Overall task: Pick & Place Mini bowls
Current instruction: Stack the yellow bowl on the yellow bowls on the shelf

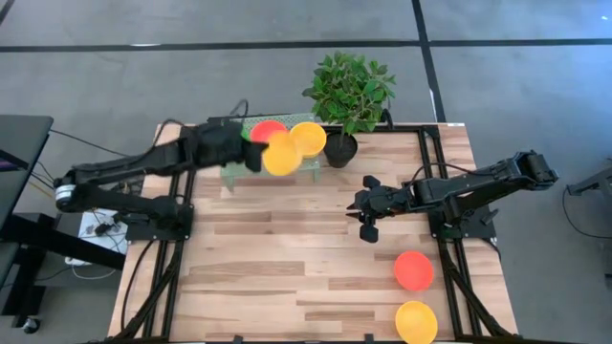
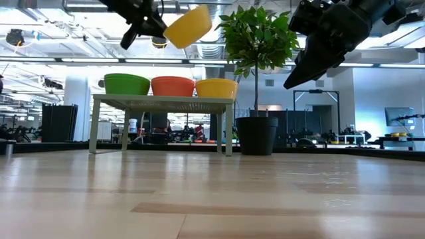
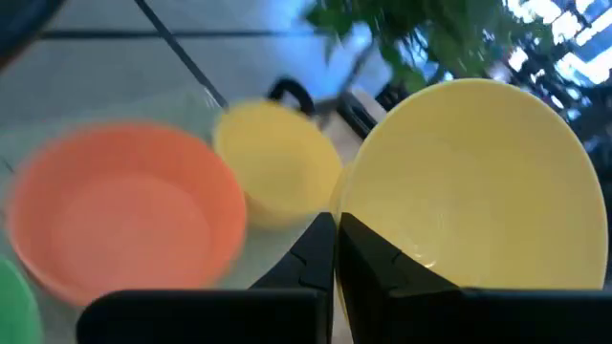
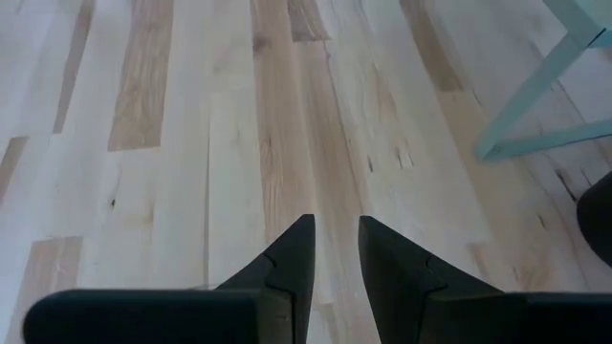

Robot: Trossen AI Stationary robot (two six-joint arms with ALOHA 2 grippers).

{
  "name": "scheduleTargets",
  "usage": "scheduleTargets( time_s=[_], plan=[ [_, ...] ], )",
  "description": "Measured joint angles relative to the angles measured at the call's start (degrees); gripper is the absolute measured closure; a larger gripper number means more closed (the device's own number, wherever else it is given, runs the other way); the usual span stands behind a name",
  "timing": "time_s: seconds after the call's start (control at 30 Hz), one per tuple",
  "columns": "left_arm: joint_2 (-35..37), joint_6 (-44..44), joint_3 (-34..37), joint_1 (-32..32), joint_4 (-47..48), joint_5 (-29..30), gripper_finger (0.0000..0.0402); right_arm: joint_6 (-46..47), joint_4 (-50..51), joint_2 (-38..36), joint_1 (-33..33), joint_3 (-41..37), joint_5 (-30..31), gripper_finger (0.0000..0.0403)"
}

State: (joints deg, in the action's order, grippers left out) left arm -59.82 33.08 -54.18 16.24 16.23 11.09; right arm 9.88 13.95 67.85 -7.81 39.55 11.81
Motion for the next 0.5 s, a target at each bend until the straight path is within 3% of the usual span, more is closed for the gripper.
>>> scheduleTargets(
  time_s=[0.2,0.5],
  plan=[
    [-5.52,-1.87,-8.43,7.99,2.21,-1.46,0.0391,-2.94,-0.71,0.00,0.06,0.00,0.00,0.0324],
    [-18.96,-1.14,-20.79,11.89,14.46,-4.26,0.0390,-2.92,-1.18,0.00,0.09,0.00,0.00,0.0324]
  ],
)
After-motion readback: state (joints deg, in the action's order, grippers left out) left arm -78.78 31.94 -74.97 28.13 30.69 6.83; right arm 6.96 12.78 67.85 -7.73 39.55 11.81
